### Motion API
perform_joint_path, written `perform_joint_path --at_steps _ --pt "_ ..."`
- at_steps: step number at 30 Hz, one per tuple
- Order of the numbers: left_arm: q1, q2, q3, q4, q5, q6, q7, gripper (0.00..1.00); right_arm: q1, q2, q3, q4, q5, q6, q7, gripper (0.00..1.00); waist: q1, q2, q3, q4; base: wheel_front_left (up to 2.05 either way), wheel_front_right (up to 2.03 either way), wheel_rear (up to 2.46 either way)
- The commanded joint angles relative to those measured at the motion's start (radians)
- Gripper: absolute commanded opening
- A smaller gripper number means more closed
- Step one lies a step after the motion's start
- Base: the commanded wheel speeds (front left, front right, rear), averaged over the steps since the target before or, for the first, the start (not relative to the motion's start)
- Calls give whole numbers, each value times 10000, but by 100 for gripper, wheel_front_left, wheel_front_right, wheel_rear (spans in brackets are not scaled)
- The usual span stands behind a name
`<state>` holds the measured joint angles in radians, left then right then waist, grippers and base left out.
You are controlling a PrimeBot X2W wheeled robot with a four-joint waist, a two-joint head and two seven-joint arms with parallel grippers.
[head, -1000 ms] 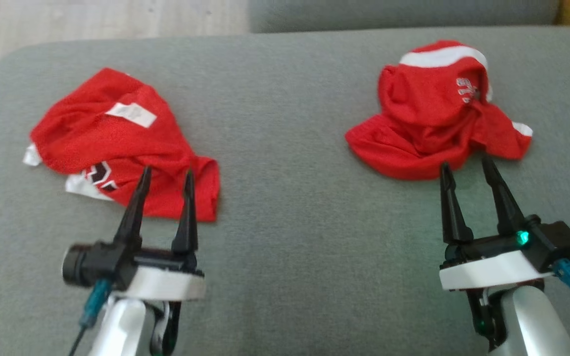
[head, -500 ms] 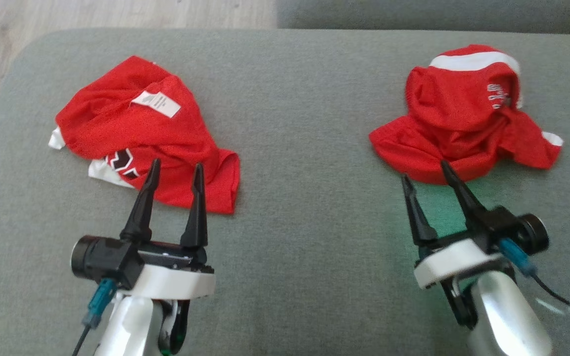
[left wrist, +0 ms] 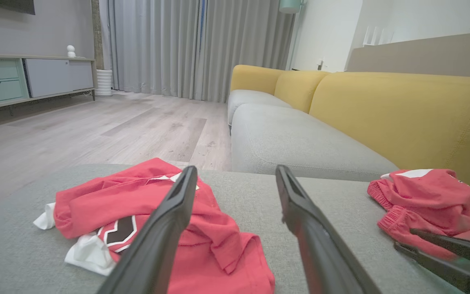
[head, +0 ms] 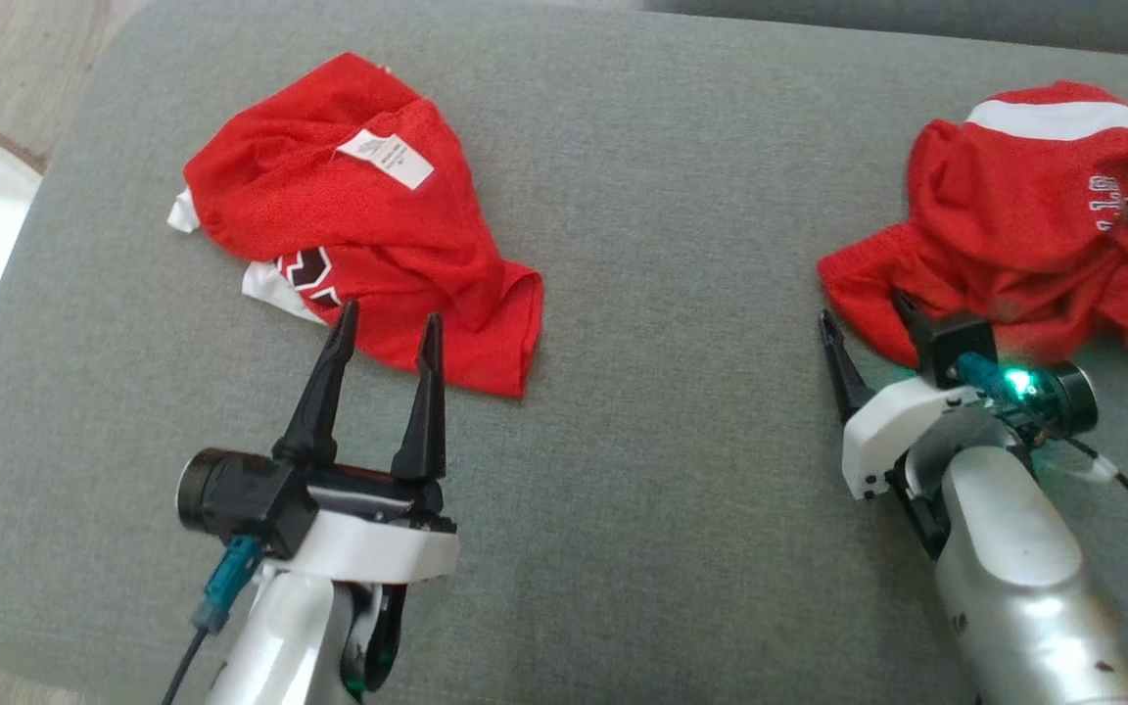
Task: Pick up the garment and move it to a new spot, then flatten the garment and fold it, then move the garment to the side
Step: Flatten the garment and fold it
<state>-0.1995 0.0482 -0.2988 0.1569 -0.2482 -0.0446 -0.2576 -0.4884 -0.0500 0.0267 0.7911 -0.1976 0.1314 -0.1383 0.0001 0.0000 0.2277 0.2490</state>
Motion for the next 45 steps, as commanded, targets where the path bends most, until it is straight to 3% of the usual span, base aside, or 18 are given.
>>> perform_joint_path --at_steps 1,2,8,15,19,20,21,23,30,35,40,45 --pt "-349 22 208 -316 -61 66 -41 100 -437 -3 180 49 7 -7 52 5 -1 0 70 81 0 0 0" --pt "-347 22 189 -322 -71 82 -41 100 -581 -3 172 241 19 -7 -8 0 -1 0 83 96 0 0 0" --pt "-328 21 161 -312 -98 185 -41 100 -1134 -3 1486 800 1322 -7 -868 0 -1 0 -16 0 0 0 0" --pt "-213 21 214 -294 -33 228 -41 100 -871 -3 4254 -578 3784 -7 -1205 0 -1 0 -441 -352 0 0 0" --pt "-62 21 333 -279 23 232 -41 100 -477 -3 5294 -1223 4788 -7 -1167 0 -1 0 -702 -555 0 0 0" --pt "-16 21 373 -273 39 234 -41 100 -416 -3 5504 -1249 4847 -7 -1142 31 -1 0 -747 -613 0 0 0" --pt "23 21 403 -267 48 235 -41 100 -343 -3 5701 -1259 4946 -7 -1105 100 -1 0 -798 -667 0 0 0" --pt "108 21 416 -273 59 244 -41 100 -263 -3 5890 -1216 5002 -7 -1098 100 -1 0 -895 -779 0 0 0" --pt "163 20 606 -346 149 244 -41 100 -103 -50 5228 -2154 5280 -7 -1215 100 -1 0 -1037 -1207 0 0 0" --pt "173 20 635 -473 180 229 -41 100 663 -342 3565 -3855 4552 -7 -1230 100 -1 0 -1103 -1597 0 0 0" --pt "173 20 621 -518 212 176 -42 100 1969 -213 1796 -4950 3467 -7 -1232 100 -1 0 -1054 -1930 0 0 0" --pt "88 20 570 -568 205 157 -42 100 2780 -42 913 -5558 3009 -7 -1233 100 -1 0 -894 -2084 0 0 0"
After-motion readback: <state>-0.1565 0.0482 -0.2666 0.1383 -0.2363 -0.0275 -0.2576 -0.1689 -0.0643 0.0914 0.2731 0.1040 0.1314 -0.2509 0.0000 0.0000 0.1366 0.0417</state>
